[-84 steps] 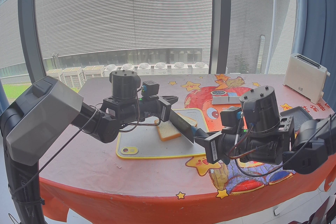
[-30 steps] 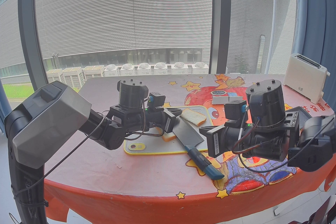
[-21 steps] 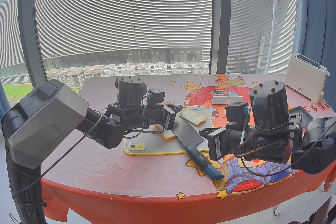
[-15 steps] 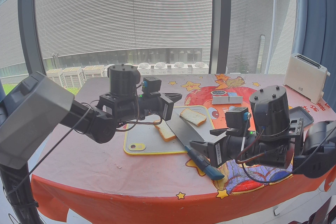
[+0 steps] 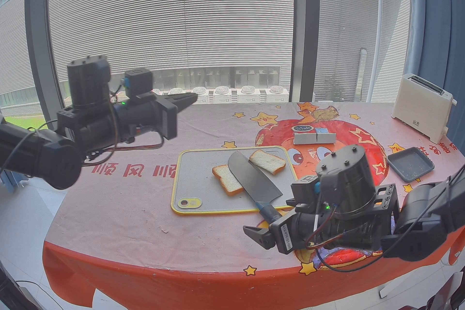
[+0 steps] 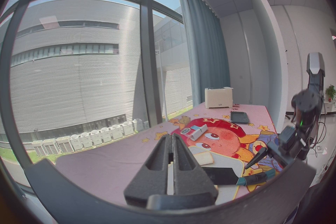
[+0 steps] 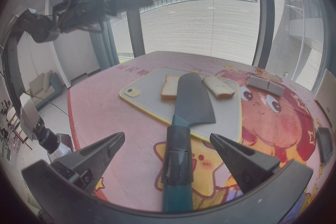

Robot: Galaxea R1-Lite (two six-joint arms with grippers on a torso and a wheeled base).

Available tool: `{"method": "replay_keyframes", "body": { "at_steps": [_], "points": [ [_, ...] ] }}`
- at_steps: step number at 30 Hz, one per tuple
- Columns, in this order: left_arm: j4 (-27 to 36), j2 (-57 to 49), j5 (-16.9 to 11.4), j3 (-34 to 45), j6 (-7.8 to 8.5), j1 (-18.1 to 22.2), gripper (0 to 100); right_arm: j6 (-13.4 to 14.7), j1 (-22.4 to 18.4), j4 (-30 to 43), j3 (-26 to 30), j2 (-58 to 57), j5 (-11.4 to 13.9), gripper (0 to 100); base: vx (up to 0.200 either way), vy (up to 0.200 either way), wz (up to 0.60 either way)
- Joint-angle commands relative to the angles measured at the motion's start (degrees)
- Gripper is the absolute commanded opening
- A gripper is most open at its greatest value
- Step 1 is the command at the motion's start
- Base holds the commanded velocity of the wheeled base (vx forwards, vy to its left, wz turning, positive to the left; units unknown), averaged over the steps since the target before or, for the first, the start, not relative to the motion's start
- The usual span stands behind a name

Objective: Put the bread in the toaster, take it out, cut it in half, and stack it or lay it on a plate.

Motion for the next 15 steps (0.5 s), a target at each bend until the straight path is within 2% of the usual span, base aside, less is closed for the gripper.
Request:
{"method": "replay_keyframes", "body": {
  "at_steps": [1, 2, 3, 6, 13, 15],
  "points": [
    [-0.1, -7.43, -0.25, 2.64, 0.12, 4.01, 0, 0.12, 0.67, -0.29, -0.08, 4.93, 0.01, 100, 0.0, 0.0, 0.0],
    [-0.1, -7.87, -0.25, 2.64, 0.04, 4.53, 0, 0.12, 0.67, -0.29, 0.01, 5.55, -0.08, 100, 0.0, 0.0, 0.0],
    [-0.1, -8.31, -0.25, 2.64, 0.12, 5.32, 0, 0.12, 0.76, -0.29, 0.01, 6.16, -0.08, 0, 0.0, 0.0, 0.0],
    [-0.1, -9.54, -0.34, 2.55, 0.12, 6.99, 0, 0.12, 1.02, -0.47, -0.08, 6.52, 0.01, 0, 0.0, 0.0, 0.0],
    [-0.01, -12.18, -0.25, 3.08, 0.04, 7.17, 0, 1.26, 1.2, -0.64, -0.61, 3.53, 0.01, 0, 0.0, 0.0, 0.0],
    [-0.1, -13.94, -0.25, 5.45, 0.04, 7.17, 0, 1.62, 1.11, -0.73, -0.69, 1.86, 0.01, 0, 0.0, 0.0, 0.0]
  ]
}}
